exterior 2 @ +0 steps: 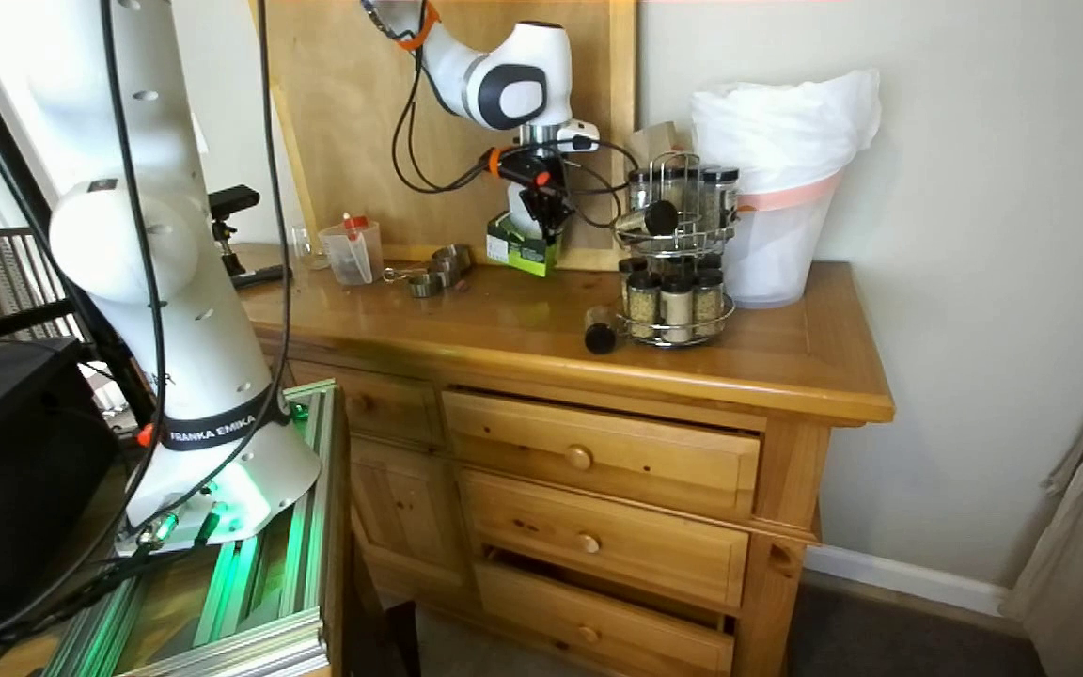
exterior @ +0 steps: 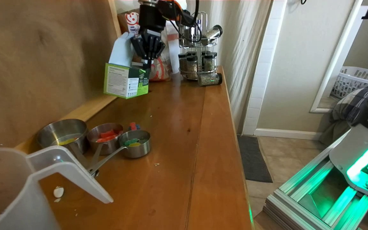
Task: Move the green tea box to the left
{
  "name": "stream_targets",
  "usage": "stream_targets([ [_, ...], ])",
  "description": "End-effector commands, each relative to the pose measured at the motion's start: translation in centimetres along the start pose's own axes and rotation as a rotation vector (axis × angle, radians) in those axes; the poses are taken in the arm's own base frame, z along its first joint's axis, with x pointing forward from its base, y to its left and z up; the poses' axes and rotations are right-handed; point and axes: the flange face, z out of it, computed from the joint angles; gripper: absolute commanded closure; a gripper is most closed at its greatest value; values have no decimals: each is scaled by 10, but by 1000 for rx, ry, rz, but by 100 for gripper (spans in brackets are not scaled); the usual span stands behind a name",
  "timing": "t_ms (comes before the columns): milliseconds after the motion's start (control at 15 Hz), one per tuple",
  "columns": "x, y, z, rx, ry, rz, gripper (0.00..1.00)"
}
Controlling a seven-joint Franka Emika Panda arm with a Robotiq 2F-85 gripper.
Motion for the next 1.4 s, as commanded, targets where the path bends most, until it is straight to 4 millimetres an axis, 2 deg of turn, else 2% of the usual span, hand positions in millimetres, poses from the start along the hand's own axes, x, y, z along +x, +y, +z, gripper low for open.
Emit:
stream_targets([
  [0, -31, 2, -34, 35, 26, -39, 99],
  [333, -53, 6, -60, 30, 57, -39, 99],
  [667, -81, -12, -76, 131, -5, -126, 99],
  [1000, -114, -60, -83, 235, -135, -329, 99],
  [1333, -130, -137, -90, 109, -186, -521, 99],
])
